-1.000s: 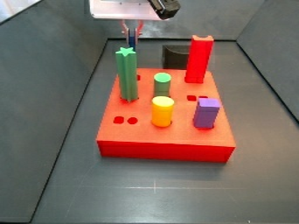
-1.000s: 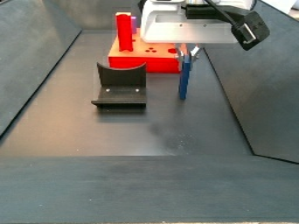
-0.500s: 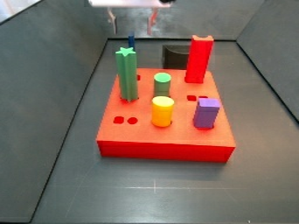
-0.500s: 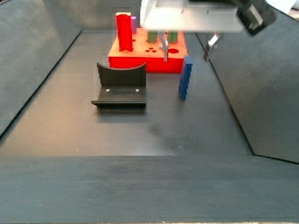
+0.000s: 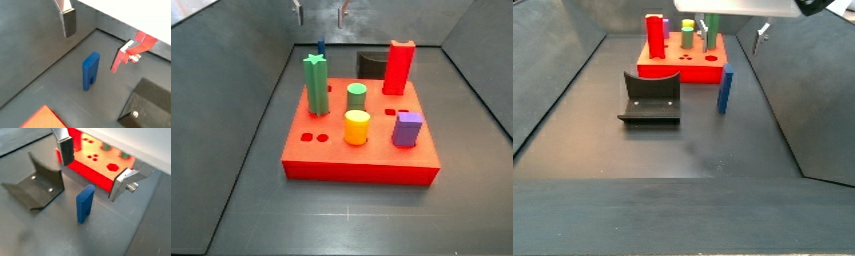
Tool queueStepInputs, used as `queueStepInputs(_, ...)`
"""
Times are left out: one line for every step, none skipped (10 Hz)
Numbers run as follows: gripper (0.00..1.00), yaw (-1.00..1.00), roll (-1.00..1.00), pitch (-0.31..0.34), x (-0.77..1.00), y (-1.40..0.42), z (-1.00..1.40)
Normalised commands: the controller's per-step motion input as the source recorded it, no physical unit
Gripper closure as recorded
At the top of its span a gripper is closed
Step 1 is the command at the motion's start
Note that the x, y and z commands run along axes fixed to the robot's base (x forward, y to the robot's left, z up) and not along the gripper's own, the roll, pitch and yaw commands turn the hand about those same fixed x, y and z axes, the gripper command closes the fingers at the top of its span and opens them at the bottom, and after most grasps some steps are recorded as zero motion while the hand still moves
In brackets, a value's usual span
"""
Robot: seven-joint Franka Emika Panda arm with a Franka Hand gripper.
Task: Pick up the square-circle object. Move up. Rotate the square-circle object. Move to above the board. Insert the square-circle object.
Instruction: Rotate the square-circle object.
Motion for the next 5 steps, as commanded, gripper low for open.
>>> queueStepInputs(0.00,-1.00,0.01,0.004,0.02,0.02,-0.02)
queueStepInputs(0.00,-1.00,0.01,0.005,0.02,0.02,-0.02)
queueStepInputs(0.00,-1.00,0.01,0.005,0.02,0.02,-0.02)
queueStepInputs(0.00,-1.00,0.01,0.005,0.02,0.02,-0.02)
queueStepInputs(0.00,-1.00,0.01,0.005,0.02,0.02,-0.02)
